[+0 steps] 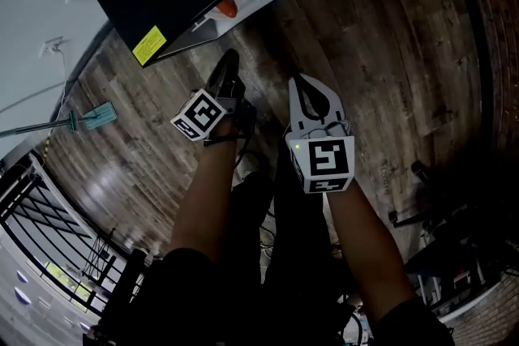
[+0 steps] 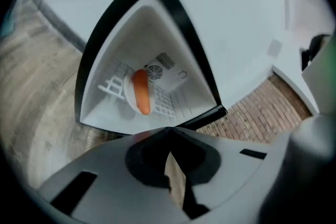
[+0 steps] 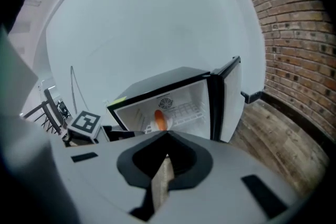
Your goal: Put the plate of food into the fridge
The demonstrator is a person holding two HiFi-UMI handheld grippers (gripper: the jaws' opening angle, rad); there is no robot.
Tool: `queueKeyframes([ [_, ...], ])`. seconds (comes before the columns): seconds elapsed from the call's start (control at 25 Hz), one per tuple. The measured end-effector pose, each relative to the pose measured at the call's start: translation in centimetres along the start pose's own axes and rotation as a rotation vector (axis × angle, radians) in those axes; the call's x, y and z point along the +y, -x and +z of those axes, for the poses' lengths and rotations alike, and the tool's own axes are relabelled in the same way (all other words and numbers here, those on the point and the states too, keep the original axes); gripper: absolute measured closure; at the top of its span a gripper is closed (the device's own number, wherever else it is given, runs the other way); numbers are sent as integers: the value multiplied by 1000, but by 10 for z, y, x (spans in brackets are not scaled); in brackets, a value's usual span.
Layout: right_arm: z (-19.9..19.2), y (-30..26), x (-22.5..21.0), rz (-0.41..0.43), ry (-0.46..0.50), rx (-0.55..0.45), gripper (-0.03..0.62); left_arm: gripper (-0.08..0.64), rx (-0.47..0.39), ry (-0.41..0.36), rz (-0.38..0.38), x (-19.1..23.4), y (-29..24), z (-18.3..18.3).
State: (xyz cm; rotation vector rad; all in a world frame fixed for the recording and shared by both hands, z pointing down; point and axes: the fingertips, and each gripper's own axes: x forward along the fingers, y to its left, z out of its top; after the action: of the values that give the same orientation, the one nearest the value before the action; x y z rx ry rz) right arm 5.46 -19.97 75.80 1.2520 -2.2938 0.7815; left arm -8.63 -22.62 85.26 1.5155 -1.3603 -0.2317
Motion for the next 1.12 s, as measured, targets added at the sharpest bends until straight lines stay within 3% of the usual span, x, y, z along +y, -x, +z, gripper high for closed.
queueKeyframes([
  [0.12,25,20,24,-21,1,-5,586,563,18,-209,31,-47,44,19],
  [0.32,85,73,67,-76,-6,-51,586,563,-10,-445,126,-123,120,68],
  [0.56,182,156,119,-117,-3,-182,586,563,-49,-641,57,-251,201,121],
  [0.68,232,205,144,-130,-13,-247,586,563,-33,-713,33,-307,247,142],
  [0.84,300,275,181,-144,-57,-354,586,563,-45,-745,-1,-369,315,173],
  [1.12,387,359,245,-134,110,-479,586,563,-193,-835,-105,-471,391,232],
])
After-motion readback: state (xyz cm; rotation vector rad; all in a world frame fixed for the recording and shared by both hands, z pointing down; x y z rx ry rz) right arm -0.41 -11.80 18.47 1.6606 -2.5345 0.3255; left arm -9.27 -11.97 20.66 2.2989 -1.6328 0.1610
